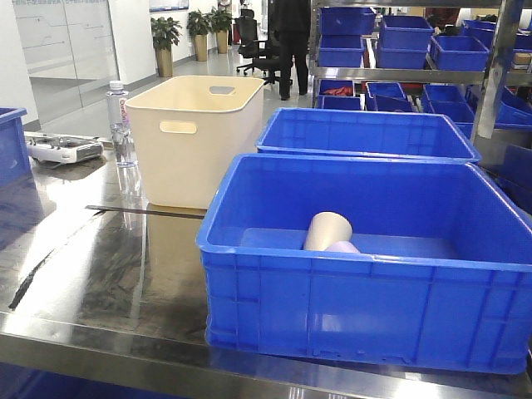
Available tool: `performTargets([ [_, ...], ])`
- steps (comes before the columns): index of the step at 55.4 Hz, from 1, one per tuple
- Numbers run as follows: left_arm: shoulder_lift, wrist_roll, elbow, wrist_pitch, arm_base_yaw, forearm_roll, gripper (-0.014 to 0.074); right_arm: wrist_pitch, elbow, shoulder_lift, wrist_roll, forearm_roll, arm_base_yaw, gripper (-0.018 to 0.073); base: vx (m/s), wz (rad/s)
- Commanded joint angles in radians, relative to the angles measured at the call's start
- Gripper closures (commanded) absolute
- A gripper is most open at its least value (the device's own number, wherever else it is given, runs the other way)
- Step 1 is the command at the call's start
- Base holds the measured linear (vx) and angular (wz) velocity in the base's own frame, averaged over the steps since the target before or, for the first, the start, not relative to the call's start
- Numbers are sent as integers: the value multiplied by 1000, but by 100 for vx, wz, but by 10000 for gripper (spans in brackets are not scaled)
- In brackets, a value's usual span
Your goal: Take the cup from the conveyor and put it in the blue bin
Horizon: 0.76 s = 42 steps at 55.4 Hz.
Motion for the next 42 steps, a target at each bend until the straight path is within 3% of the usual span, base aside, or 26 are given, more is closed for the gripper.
performTargets([
  [1,-20,-8,13,-86,0,-4,596,-87,18,-26,0,-72,-3,568,0,0],
  [42,-18,-8,13,-86,0,-4,596,-125,18,-30,-1,-87,-3,568,0,0],
])
